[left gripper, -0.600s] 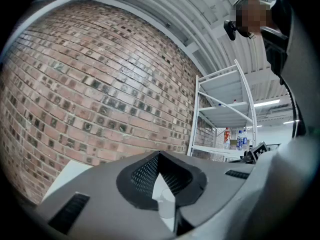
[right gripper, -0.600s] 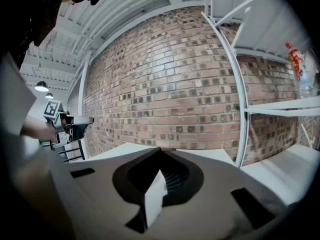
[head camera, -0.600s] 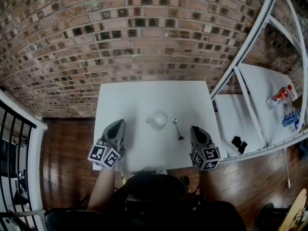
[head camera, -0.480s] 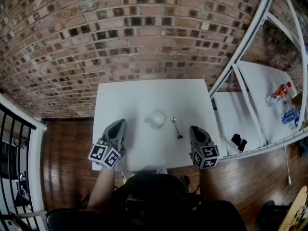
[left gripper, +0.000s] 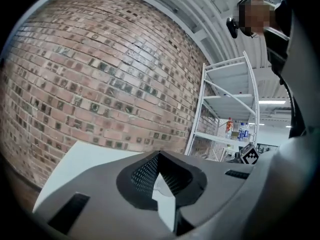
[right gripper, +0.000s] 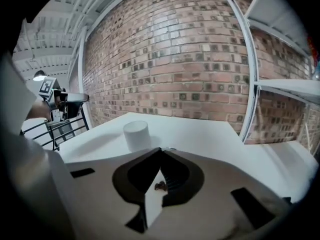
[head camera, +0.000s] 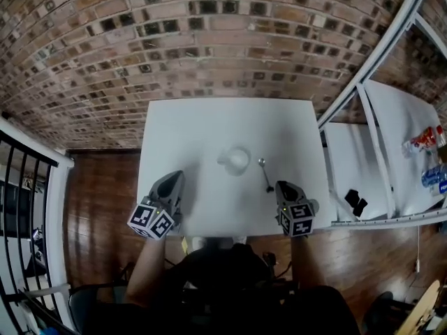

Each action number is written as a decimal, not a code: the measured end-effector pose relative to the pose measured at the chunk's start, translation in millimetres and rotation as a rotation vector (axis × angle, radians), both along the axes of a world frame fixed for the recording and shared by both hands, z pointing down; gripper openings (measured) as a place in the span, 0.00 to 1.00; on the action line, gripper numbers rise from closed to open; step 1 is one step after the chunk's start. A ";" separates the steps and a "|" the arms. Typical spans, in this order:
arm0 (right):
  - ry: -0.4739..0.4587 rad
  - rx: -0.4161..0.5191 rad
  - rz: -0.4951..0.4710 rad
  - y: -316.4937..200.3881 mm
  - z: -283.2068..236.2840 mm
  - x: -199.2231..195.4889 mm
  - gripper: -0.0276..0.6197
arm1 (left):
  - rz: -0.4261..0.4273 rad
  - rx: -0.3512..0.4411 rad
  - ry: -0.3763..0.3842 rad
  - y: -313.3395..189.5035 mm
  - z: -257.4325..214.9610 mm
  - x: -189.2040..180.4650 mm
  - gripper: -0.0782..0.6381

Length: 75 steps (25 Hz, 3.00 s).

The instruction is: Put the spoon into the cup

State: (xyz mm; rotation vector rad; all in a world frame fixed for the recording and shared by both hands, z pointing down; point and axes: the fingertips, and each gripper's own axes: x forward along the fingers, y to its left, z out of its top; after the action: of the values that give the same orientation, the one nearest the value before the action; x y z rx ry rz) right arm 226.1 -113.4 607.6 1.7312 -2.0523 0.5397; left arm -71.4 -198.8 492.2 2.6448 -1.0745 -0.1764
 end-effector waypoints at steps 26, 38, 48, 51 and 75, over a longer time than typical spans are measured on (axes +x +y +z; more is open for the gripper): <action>0.088 -0.314 -0.058 3.6 120.5 -1.0 0.24 | -0.093 -0.087 -0.068 22.2 30.4 -36.8 0.11; 0.121 -0.134 -0.054 -21.6 32.7 -0.8 0.24 | -0.057 -0.043 -0.016 19.1 16.4 -32.0 0.11; 0.057 0.080 -0.194 -32.0 -69.3 -31.3 0.24 | -0.058 0.028 0.038 14.1 -9.0 -29.0 0.11; 0.044 0.052 -0.281 -30.2 -69.9 -49.4 0.24 | -0.068 0.036 0.054 15.1 -12.6 -29.7 0.11; -0.044 -0.172 -0.381 -57.0 -6.5 -93.7 0.24 | -0.182 0.026 0.046 24.2 -6.0 -74.5 0.11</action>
State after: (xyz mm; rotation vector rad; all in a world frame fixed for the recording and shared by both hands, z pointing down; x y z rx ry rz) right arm 132.4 -170.4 601.1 1.2019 -2.2191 0.6120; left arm -145.9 -174.6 486.2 2.5498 -1.3053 -0.2883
